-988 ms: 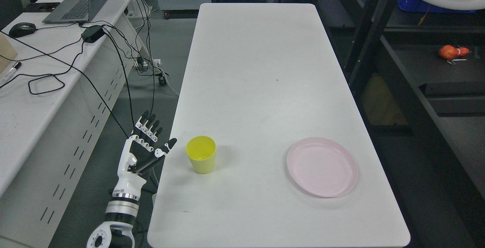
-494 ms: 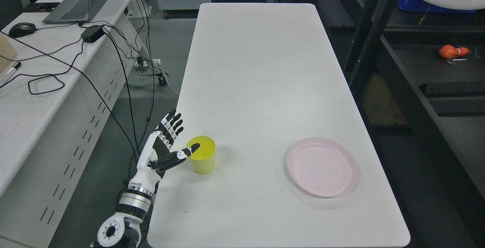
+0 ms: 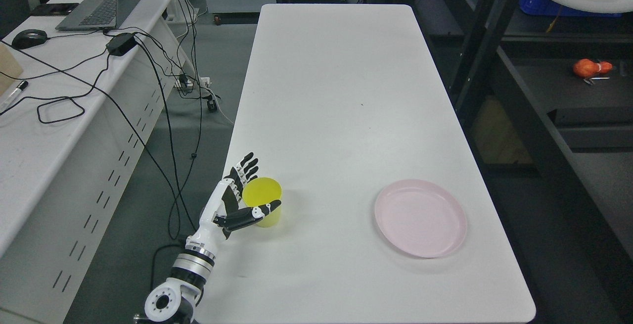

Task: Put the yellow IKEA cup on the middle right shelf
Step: 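Close the left hand around the yellow cup, then lift the yellow cup off the table with the left hand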

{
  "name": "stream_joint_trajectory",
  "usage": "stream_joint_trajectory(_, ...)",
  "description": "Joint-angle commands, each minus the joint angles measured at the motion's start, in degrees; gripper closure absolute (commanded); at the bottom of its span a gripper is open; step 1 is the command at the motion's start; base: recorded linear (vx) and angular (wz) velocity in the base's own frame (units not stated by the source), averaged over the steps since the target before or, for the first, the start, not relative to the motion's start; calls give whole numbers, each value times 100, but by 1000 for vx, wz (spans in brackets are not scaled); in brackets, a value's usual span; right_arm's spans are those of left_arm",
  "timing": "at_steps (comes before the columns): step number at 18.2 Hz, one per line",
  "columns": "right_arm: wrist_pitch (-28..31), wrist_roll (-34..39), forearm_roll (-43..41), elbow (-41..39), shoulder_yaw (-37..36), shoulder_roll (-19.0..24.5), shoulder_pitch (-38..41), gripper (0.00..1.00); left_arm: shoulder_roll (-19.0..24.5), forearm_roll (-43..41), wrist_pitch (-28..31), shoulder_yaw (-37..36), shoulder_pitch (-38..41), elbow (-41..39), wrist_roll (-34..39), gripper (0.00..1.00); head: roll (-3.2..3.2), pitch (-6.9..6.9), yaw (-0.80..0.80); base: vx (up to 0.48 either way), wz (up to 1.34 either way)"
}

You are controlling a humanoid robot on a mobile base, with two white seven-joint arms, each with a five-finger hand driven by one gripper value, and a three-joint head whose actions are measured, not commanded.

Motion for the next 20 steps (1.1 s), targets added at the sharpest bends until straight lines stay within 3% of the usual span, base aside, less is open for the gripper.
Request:
stream_joint_trajectory(1,2,4,-141,0,97,-100,79,1,100,-302,-43,-592,-62,188,-1,1,0,0,0,0,0)
stream_joint_trajectory(8,2,4,-141,0,97,-100,79,1,105,-584,-43,-636,-149,890,-1,2,0,0,0,0,0)
stream_joint_trajectory(10,2,4,-141,0,97,-100,79,1,105,-575,-52,-575,-219,1066,-10,7,0,0,0,0,0)
stream_joint_trajectory(11,2,4,-141,0,97,-100,79,1,105,-575,-95,-540,-220,1075,-10,13,0,0,0,0,0)
stream_joint_trajectory(12,2,4,-141,0,97,-100,79,1,100,-566,-235,-444,-220,1084,-10,25,0,0,0,0,0)
stream_joint_trajectory(16,2,4,-141,0,97,-100,79,1,100,37,-1104,40,-115,1120,-10,85,0,0,0,0,0)
stream_joint_trajectory(17,2,4,-141,0,97,-100,79,1,100,310,-1246,67,-79,1076,-10,96,0,0,0,0,0)
stream_joint_trajectory(20,2,4,-141,0,97,-100,79,1,100,716,-1291,268,34,437,-19,100,0,0,0,0,0)
